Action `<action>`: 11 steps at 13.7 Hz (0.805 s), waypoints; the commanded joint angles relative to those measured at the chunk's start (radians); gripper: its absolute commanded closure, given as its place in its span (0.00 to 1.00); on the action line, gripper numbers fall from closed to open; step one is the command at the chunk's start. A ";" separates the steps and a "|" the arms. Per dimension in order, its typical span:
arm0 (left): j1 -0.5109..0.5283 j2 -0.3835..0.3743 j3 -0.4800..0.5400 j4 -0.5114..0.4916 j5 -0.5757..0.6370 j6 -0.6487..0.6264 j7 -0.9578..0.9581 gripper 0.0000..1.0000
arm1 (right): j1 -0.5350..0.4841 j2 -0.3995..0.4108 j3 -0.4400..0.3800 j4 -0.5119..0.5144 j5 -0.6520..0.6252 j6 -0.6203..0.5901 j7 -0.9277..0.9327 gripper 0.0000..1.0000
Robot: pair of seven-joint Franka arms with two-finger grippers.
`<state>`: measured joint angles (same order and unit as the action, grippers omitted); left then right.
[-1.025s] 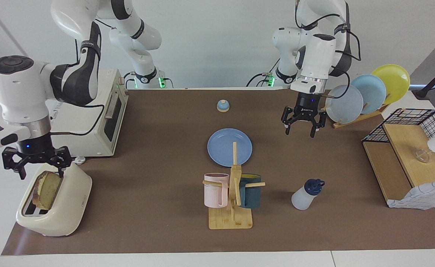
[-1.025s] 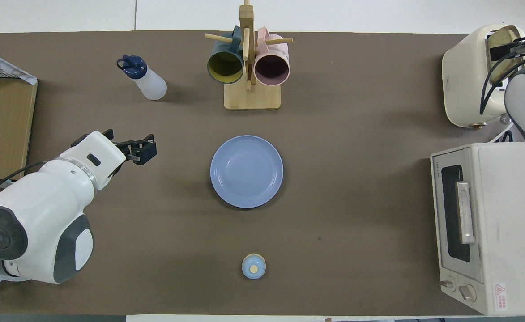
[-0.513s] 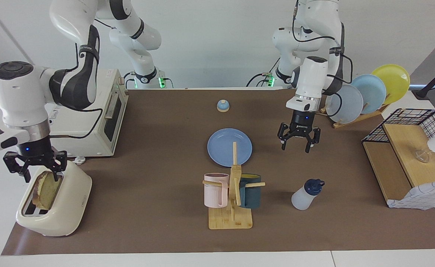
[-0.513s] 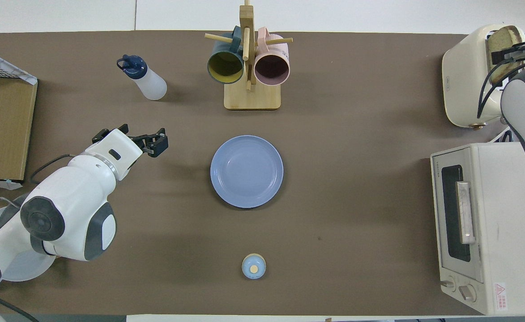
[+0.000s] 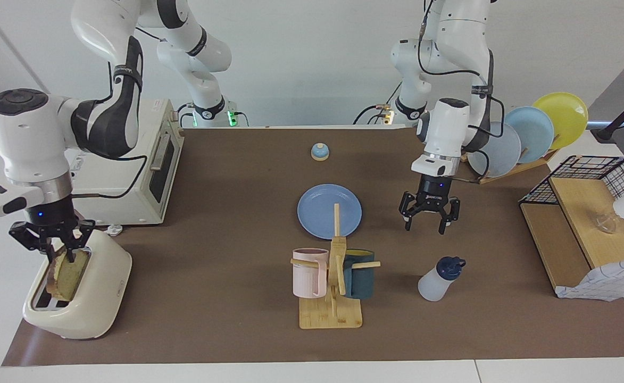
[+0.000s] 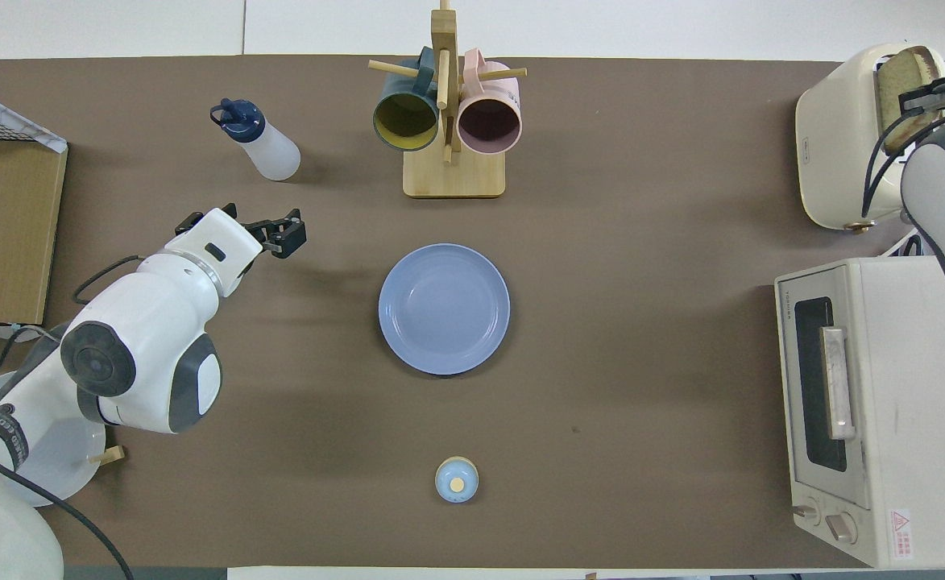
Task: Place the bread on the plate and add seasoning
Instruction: 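Reach the left gripper toward the white bottle with blue cap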
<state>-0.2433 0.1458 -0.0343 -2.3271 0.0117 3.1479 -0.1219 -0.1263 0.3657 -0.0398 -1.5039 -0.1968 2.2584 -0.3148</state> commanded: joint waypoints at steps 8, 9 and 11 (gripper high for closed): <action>-0.422 0.233 0.442 0.205 -0.090 0.021 -0.031 0.00 | 0.060 -0.131 0.035 0.114 -0.116 -0.259 -0.067 1.00; -0.427 0.248 0.444 0.222 -0.105 0.029 -0.031 0.00 | 0.094 -0.155 0.035 0.120 -0.116 -0.319 -0.066 1.00; -0.438 0.294 0.445 0.238 -0.146 0.075 -0.033 0.00 | 0.166 -0.203 0.037 0.149 -0.087 -0.414 -0.046 1.00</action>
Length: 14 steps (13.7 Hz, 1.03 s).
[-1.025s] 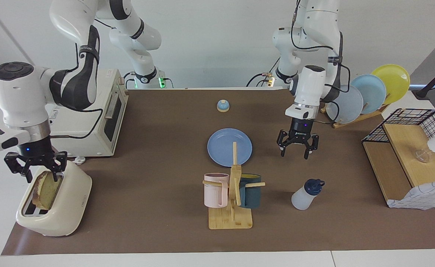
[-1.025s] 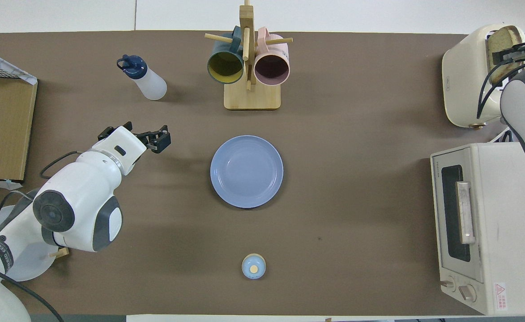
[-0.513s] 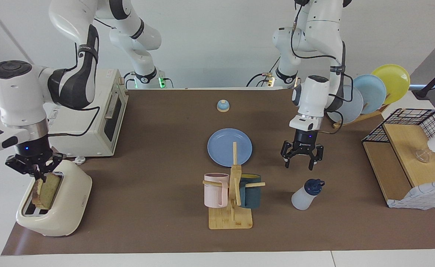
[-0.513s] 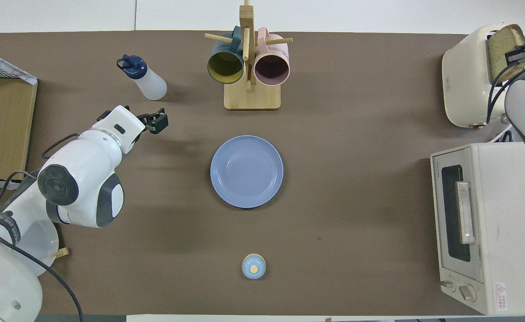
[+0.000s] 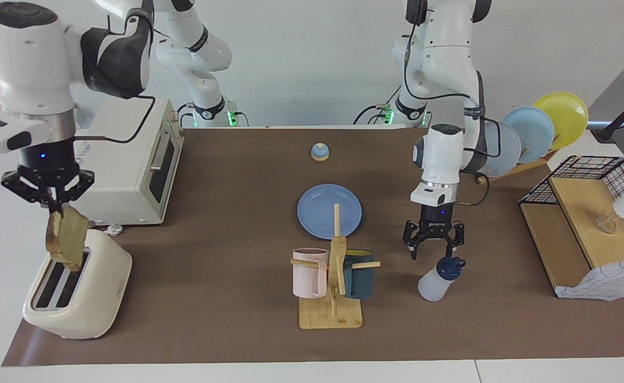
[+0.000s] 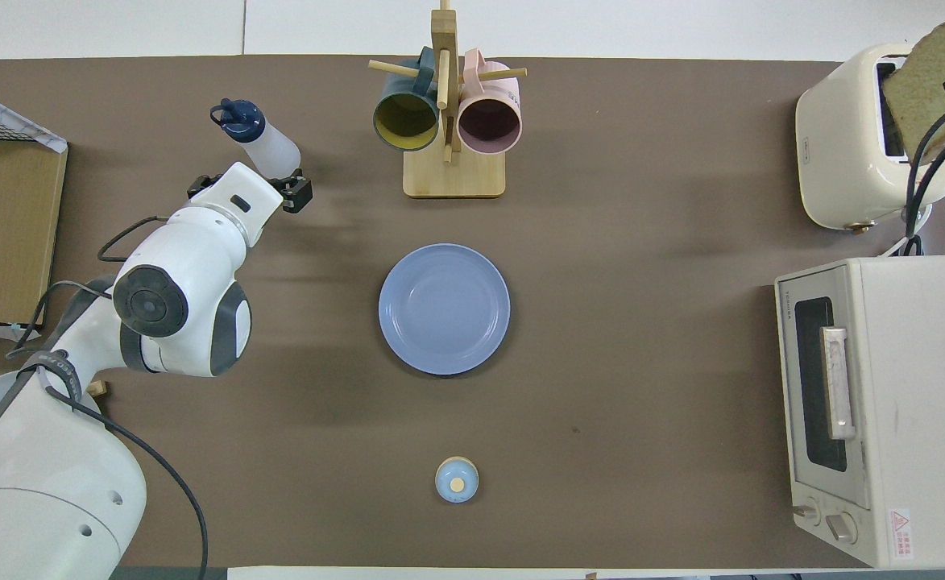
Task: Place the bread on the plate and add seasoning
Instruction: 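Pull the bread slice from the toaster with the right gripper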
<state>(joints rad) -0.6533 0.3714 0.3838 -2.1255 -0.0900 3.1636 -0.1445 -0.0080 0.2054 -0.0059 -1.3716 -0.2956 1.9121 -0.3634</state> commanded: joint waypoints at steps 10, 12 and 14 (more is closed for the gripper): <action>-0.045 0.145 0.060 0.079 -0.135 0.187 -0.010 0.00 | 0.293 -0.193 0.027 -0.240 0.468 -0.034 0.561 1.00; -0.063 0.173 0.070 0.114 -0.158 0.187 -0.009 0.00 | 0.338 -0.265 0.027 -0.418 0.564 0.126 0.627 1.00; -0.066 0.188 0.078 0.121 -0.160 0.187 -0.009 0.00 | 0.402 -0.284 0.027 -0.513 0.572 0.229 0.736 1.00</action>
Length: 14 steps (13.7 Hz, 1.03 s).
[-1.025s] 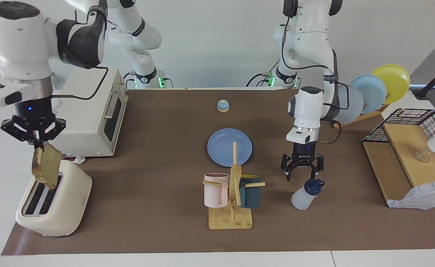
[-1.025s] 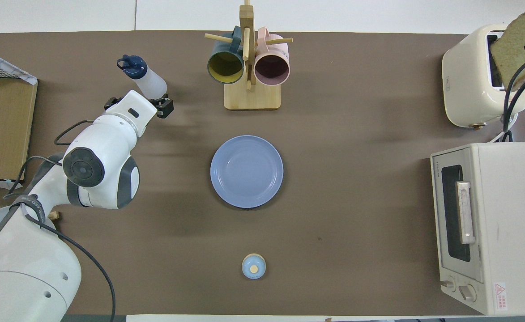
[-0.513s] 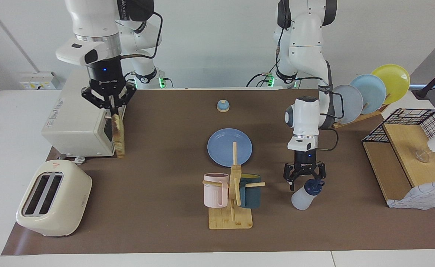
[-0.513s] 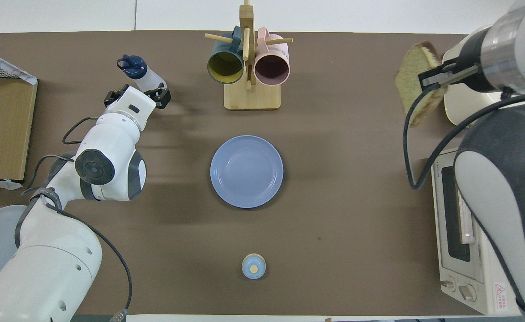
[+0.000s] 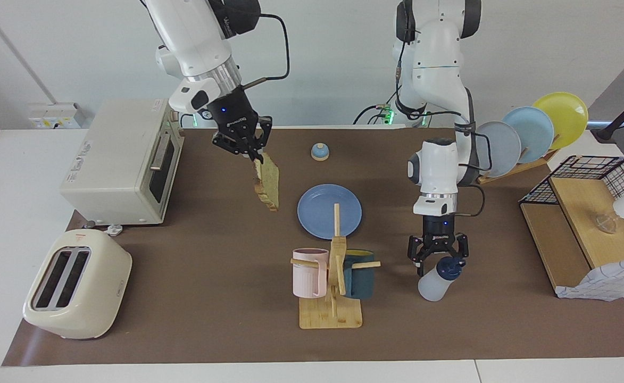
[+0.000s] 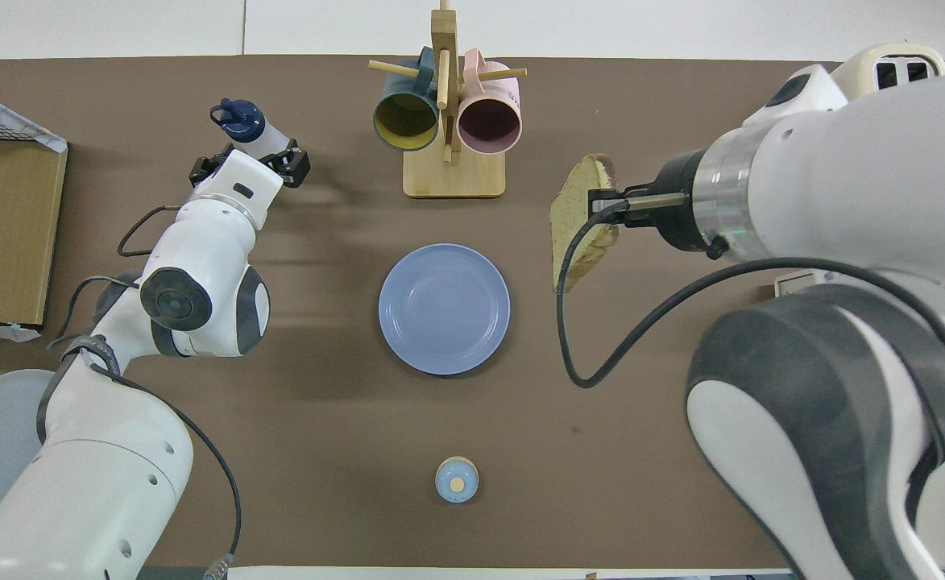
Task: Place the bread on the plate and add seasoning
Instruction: 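Pull the bread slice from the toaster with the right gripper, then lay the bread on the blue plate while the left gripper grasps the bottle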
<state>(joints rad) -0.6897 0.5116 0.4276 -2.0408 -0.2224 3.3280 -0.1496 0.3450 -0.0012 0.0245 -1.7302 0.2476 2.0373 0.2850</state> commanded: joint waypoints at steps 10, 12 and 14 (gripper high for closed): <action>-0.083 0.100 0.112 0.085 -0.025 0.021 -0.002 0.00 | 0.288 0.164 0.002 -0.287 0.119 0.593 0.235 1.00; -0.088 0.099 0.111 0.083 -0.026 0.019 -0.002 0.00 | 0.344 0.176 0.002 -0.321 0.160 0.676 0.233 1.00; -0.090 0.099 0.112 0.082 -0.026 0.022 -0.004 0.00 | 0.345 0.190 0.002 -0.348 0.160 0.712 0.197 1.00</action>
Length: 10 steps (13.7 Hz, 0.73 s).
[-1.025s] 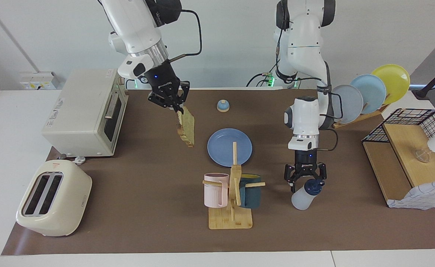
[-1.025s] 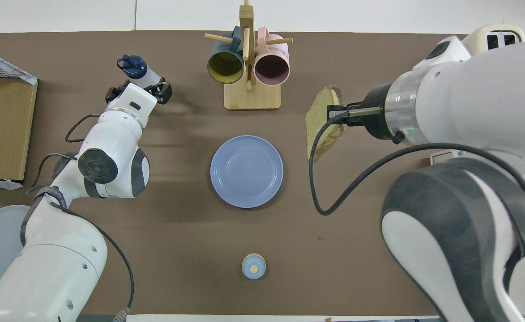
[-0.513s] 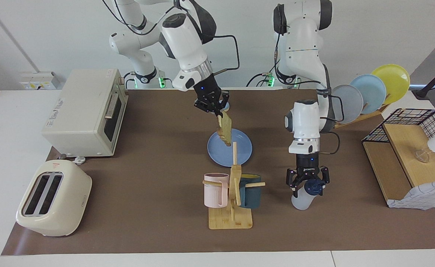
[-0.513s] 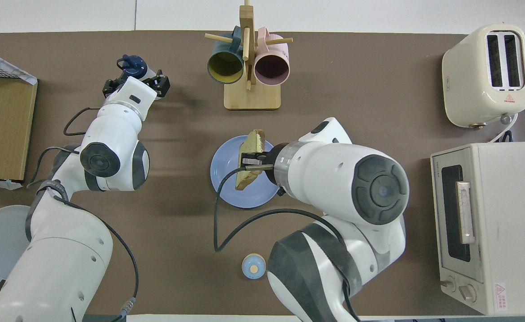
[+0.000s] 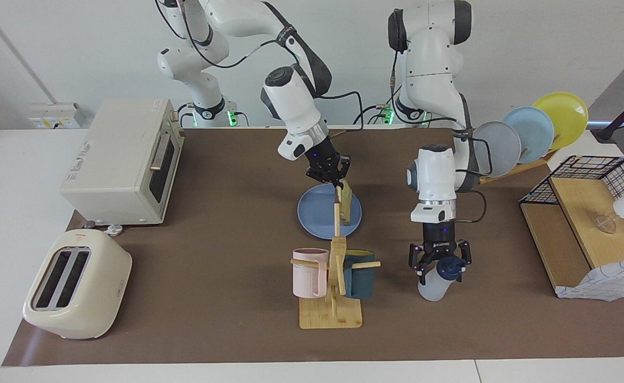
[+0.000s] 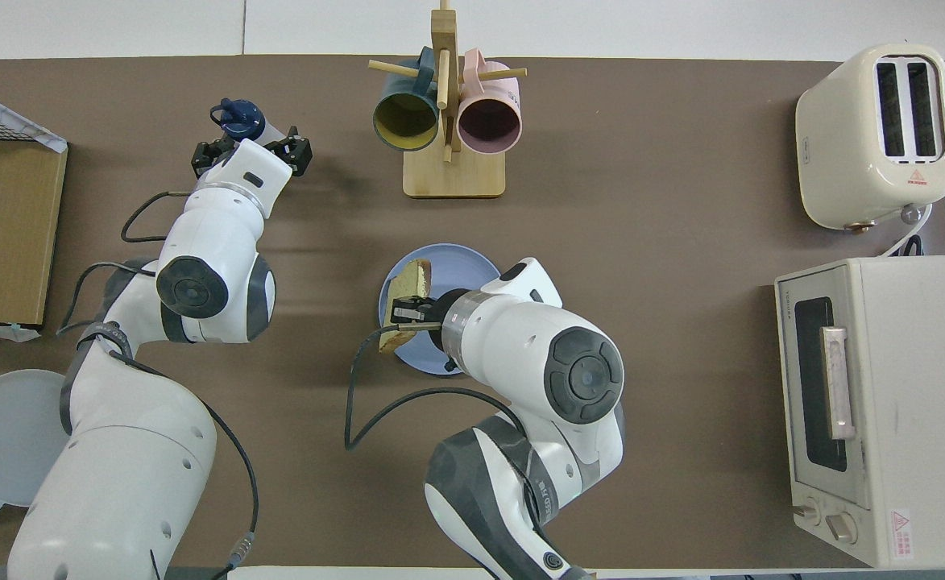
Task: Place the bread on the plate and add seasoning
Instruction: 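Lay the bread on the blue plate while the left gripper grasps the bottle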
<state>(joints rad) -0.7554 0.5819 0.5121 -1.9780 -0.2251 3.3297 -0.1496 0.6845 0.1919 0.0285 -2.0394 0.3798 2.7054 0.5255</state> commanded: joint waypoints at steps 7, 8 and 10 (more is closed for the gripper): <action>-0.025 0.030 0.034 0.016 -0.025 0.024 -0.004 0.07 | -0.026 -0.014 -0.007 -0.053 0.030 0.016 -0.128 1.00; -0.024 0.030 0.034 0.016 -0.025 0.024 -0.004 0.07 | -0.052 -0.038 -0.009 -0.045 0.028 -0.042 -0.128 1.00; -0.025 0.029 0.034 0.016 -0.025 0.024 -0.004 0.21 | -0.103 -0.095 -0.010 -0.038 0.025 -0.137 -0.137 1.00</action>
<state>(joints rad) -0.7556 0.5833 0.5198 -1.9776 -0.2256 3.3318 -0.1496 0.6349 0.1667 0.0133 -2.0725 0.3807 2.6520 0.4242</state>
